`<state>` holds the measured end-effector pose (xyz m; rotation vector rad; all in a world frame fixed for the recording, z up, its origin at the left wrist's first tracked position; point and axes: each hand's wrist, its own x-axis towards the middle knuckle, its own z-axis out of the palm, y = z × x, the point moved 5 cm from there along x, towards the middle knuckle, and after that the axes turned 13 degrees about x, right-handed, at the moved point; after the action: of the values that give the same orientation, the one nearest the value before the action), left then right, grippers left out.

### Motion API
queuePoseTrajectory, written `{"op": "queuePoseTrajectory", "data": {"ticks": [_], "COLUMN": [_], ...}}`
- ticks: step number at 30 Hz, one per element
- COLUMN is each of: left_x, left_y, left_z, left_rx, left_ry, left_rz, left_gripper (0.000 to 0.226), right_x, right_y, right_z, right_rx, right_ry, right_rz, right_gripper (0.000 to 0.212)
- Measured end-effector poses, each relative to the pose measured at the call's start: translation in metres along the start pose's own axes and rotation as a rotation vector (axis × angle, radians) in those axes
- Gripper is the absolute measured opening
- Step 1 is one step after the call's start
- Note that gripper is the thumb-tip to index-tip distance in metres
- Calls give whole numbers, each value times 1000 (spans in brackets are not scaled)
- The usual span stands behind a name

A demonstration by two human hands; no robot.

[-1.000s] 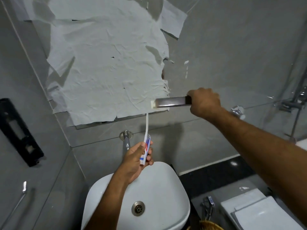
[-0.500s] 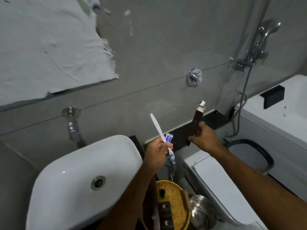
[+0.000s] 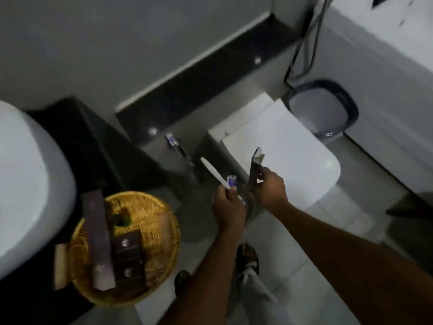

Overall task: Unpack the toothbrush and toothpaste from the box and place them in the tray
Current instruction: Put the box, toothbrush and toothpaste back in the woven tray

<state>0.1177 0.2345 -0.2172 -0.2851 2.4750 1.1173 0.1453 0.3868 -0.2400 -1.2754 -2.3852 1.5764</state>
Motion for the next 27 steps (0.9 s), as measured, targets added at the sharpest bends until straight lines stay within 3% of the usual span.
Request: {"op": "queuePoseTrajectory", "data": {"ticks": [4, 9, 16, 21, 24, 27], "left_x": [21, 51, 70, 56, 37, 17], "left_y": [-71, -139, -192, -168, -122, -66], "left_z": [50, 89, 107, 92, 71, 43], "left_rx": [59, 184, 208, 151, 65, -54], "left_ry": [-8, -36, -28, -17, -24, -26], "left_rz": [-146, -183, -211, -230, -202, -169], "left_gripper": [17, 22, 18, 22, 23, 26], "right_x": [8, 22, 30, -1, -32, -67], "right_y": [90, 170, 226, 200, 149, 85], "right_z": [39, 88, 123, 113, 88, 46], "right_rx": [-15, -38, 24, 23, 100, 162], "right_ry": [-41, -60, -28, -100, -148, -86], "right_rz": [50, 75, 209, 144, 40, -109], "right_gripper": [24, 17, 14, 10, 15, 26]}}
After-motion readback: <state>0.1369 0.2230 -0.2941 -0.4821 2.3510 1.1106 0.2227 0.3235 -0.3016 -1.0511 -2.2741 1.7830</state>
